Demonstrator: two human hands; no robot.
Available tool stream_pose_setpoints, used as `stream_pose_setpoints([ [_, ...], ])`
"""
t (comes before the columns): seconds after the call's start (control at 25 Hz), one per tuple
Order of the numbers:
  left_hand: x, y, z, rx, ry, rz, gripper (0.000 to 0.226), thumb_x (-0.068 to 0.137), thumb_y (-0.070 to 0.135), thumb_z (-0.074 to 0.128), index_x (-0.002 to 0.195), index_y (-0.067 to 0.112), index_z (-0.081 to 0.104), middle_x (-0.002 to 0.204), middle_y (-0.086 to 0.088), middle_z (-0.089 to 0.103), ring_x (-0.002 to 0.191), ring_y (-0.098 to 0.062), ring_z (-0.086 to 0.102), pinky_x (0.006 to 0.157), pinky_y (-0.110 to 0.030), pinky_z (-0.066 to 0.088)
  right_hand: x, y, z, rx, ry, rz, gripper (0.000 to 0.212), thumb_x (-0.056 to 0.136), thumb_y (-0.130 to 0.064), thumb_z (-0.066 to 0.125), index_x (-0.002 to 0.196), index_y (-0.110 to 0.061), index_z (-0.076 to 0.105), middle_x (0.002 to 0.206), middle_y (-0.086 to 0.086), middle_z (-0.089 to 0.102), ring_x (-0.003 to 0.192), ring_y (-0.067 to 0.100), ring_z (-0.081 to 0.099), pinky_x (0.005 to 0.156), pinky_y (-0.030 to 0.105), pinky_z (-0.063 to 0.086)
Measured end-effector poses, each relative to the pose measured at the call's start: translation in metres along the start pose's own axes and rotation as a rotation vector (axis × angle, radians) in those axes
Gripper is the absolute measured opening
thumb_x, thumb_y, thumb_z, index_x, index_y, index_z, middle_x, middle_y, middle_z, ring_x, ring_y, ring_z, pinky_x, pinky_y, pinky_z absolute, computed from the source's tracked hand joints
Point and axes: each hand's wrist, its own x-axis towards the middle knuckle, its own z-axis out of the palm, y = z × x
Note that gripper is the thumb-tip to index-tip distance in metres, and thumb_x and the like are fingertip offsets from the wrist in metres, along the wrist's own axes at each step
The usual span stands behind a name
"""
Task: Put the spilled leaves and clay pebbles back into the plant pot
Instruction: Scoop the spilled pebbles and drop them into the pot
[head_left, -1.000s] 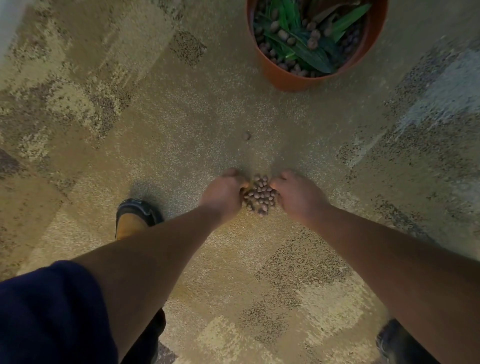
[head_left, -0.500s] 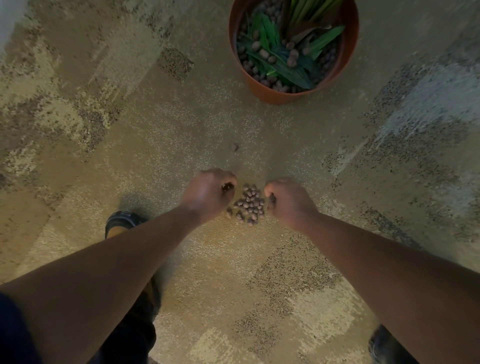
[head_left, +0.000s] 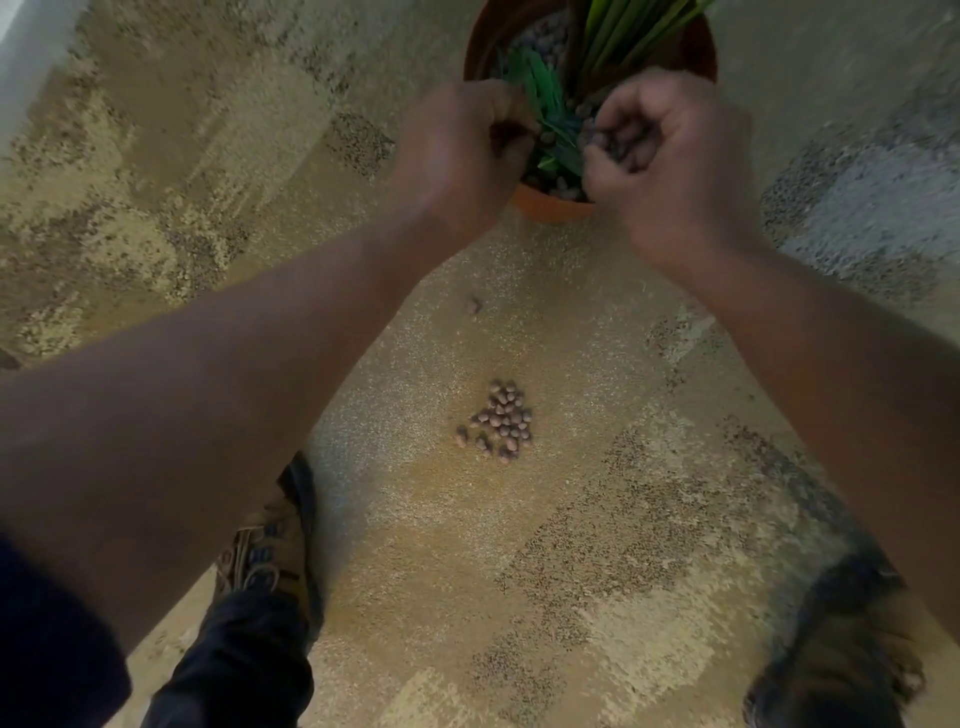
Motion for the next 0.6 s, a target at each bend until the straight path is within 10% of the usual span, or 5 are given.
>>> stream_pose_setpoints([
  [0.32,-0.042,-0.026,0.015,-0.075,0.107,0.006,0.012,0.087,0.002,0.068,0.097,0.007,0.065,0.108,0.001,0.051,0.086,-0.014,0.060,0.068,-0.018,0.053,-0.035,0.019,0.019,-0.106,0.004,-0.053,0.010,0.093,-0.007,0.066,0.102,-0.010,0.069,0.114,0.008,0.059,0.085,0.012,0.062,0.068,0.012,0.052],
  [0.48,-0.087,-0.054,0.043,0.103,-0.408,-0.180,0.039,0.089,0.009,0.073,0.127,0.015,0.065,0.131,-0.006,0.057,0.114,-0.021,0.060,0.097,-0.028,0.050,-0.083,0.035,0.055,-0.172,-0.397,0.112,0.019,0.092,0.001,0.065,0.103,-0.013,0.071,0.104,0.005,0.066,0.082,0.012,0.063,0.066,0.014,0.052],
  [0.6,-0.104,-0.066,0.060,0.164,-0.527,-0.159,0.046,0.087,0.012,0.076,0.131,0.017,0.065,0.132,-0.004,0.057,0.120,-0.023,0.059,0.107,-0.038,0.049,-0.108,0.046,0.079,-0.254,-0.647,0.183,0.040,0.092,-0.004,0.067,0.130,-0.016,0.063,0.127,0.008,0.062,0.102,0.017,0.062,0.096,0.030,0.055],
])
